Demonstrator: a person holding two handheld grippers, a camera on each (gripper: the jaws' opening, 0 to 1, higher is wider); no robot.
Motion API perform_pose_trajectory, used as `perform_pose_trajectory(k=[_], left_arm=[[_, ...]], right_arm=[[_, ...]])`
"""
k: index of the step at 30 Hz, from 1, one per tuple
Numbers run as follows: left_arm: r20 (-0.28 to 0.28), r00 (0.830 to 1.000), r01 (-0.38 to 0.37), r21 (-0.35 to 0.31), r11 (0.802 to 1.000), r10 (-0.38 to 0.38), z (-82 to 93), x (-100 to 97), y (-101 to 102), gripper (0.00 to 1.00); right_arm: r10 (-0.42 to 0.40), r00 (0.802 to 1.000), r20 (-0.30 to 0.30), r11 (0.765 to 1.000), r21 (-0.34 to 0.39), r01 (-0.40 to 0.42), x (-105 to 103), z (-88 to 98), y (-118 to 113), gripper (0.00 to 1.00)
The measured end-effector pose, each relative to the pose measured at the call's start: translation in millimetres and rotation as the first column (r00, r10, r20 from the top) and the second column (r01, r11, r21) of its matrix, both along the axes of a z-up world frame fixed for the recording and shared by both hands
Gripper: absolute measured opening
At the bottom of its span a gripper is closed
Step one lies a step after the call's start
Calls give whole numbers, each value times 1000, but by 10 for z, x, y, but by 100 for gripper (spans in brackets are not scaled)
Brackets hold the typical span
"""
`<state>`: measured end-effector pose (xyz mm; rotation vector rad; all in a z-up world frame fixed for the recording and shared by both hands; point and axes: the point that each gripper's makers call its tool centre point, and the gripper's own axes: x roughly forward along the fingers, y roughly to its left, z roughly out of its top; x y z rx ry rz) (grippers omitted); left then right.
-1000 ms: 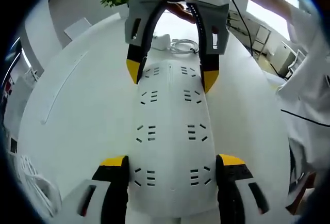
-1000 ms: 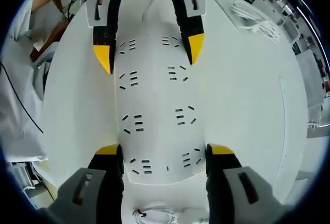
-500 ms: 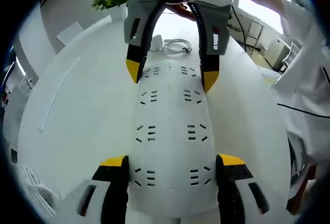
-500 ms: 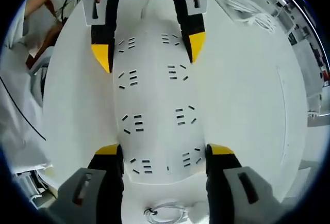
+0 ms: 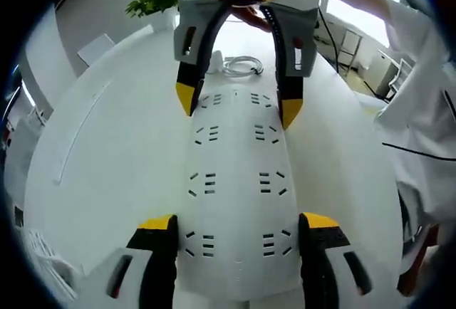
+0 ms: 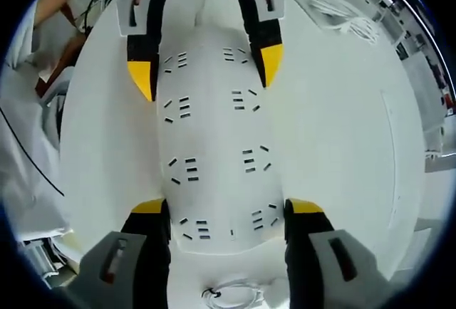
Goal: Straighten the power strip on the desk, plug the charger into it
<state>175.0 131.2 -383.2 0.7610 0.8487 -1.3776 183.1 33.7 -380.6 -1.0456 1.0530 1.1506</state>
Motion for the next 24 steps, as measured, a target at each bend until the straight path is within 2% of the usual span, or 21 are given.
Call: perform_pose_trajectory(k=[3,7,9,12,16,18,21,24], left_arm=[[0,1000,-14,-10,1000,14,1,2,-17,72],[-9,1000,-23,-87,996,22,2,-1,-50,73],[-34,999,-33,-124,992,29,13,-20,-82,76],[-57,997,-54,-146,988,46,27,-21,-115,79],[-49,998,-45,-147,988,38,15,10,-101,80],[-53,998,-45,-168,985,37,41,20,-100,81],[-75,996,-54,-235,970,38,131,11,-139,80],[-97,994,-79,-322,943,50,282,-63,-225,81]], right_arm=[[11,1000,3,1000,25,-11,0,4,4,65],[13,1000,8,998,58,-13,2,8,4,65],[16,1000,9,997,79,-16,-7,9,7,65],[28,1000,8,995,98,-28,-27,4,7,67],[20,1000,9,991,131,-21,-24,5,22,68],[22,1000,4,988,150,-22,-30,6,30,69],[18,1000,-6,983,184,-17,-51,32,37,71],[0,1000,-8,971,239,2,-43,89,49,71]])
